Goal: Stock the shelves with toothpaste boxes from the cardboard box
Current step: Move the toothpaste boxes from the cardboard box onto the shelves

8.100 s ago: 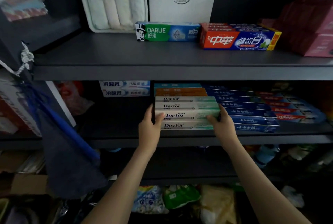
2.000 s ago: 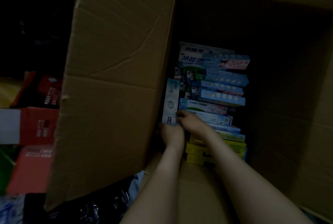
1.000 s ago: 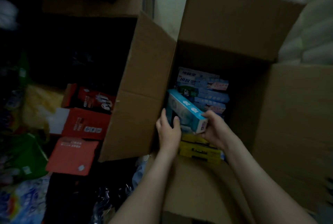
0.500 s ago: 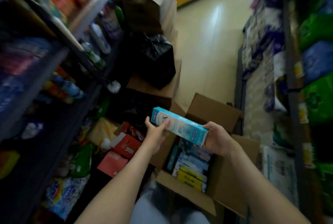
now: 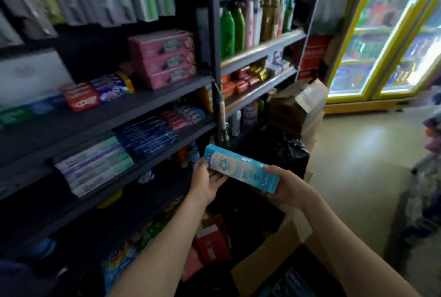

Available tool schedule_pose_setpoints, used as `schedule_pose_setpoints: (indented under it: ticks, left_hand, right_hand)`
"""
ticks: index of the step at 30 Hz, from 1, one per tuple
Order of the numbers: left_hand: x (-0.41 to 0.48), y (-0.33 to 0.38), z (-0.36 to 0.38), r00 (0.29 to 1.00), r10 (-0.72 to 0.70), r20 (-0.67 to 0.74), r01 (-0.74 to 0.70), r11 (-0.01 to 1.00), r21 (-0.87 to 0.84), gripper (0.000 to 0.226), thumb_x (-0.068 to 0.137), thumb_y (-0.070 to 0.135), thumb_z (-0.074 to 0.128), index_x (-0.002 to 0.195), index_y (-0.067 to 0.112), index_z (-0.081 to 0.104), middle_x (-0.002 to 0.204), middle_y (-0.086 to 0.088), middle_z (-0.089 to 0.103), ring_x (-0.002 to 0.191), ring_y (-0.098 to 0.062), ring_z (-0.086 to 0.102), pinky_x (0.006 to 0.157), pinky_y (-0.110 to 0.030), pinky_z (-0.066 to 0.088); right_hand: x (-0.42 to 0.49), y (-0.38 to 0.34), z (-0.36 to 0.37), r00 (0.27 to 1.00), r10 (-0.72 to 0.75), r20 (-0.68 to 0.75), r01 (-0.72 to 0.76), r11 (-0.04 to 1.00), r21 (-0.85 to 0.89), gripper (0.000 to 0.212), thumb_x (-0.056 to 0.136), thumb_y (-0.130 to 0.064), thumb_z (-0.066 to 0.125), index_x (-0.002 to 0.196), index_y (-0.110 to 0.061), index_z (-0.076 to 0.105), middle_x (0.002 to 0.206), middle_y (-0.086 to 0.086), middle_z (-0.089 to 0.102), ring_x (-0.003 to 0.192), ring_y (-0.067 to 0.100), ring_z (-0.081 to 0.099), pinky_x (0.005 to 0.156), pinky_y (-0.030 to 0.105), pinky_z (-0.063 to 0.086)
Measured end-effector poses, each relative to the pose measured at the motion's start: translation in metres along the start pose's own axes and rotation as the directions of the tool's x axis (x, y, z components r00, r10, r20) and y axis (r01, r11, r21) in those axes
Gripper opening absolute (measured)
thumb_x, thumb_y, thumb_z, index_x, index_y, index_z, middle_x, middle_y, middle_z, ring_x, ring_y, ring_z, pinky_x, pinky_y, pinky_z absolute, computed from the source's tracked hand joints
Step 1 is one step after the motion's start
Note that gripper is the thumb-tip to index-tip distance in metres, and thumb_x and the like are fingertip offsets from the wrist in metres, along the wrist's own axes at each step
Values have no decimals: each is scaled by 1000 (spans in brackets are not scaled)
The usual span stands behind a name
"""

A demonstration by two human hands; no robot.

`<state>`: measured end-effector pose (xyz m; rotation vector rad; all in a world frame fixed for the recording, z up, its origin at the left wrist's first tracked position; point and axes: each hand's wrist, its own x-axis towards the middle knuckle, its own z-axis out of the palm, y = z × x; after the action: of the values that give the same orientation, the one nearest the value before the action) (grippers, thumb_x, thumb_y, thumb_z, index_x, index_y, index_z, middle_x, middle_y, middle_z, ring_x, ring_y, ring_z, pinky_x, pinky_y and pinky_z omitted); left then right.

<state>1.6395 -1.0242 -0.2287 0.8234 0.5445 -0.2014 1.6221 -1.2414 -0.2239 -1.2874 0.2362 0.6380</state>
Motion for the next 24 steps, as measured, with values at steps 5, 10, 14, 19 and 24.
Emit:
schedule_pose_setpoints:
  ticks: [5,10,14,19,24]
  left_hand:
    - [-5,57,-51,985,-3,-171,1,1000,-14,53,83,51,65,117,12,51,112,-16,60,103,-34,61,84,-50,53]
    - [-10,86,-105,911,121,-394,-207,961,-184,39,87,30,65,117,8,52,110,-17,60,100,-32,62,82,-47,55]
    - [-20,110,-148,857,206,-472,-356,899,-255,35,87,22,64,116,7,53,107,-17,59,103,-32,62,82,-45,56]
    - [-36,127,-197,853,307,-423,-448,846,-290,29,92,13,57,119,2,55,107,-15,61,102,-28,61,79,-36,53]
    - [-50,135,-238,828,359,-430,-471,862,-188,31,94,5,53,124,13,56,111,-11,63,106,-26,59,83,-34,51]
  right_hand:
    - [34,-26,60,990,-64,126,99,952,-290,31,69,-21,74,92,-14,54,93,11,61,75,19,58,55,26,44]
    - [77,-29,128,991,87,102,-51,949,-311,41,86,-48,61,111,-16,61,107,9,61,96,23,60,79,37,52]
    - [106,-24,180,950,292,112,-224,884,-410,54,88,-59,51,111,-11,64,80,13,64,60,21,62,58,26,50]
    - [129,-15,237,950,222,221,-175,962,-211,14,92,-15,57,105,-9,59,93,9,65,80,18,60,60,25,48]
    - [152,-8,267,964,108,242,3,909,-417,15,91,-9,60,106,-5,58,104,9,63,94,21,59,79,30,50]
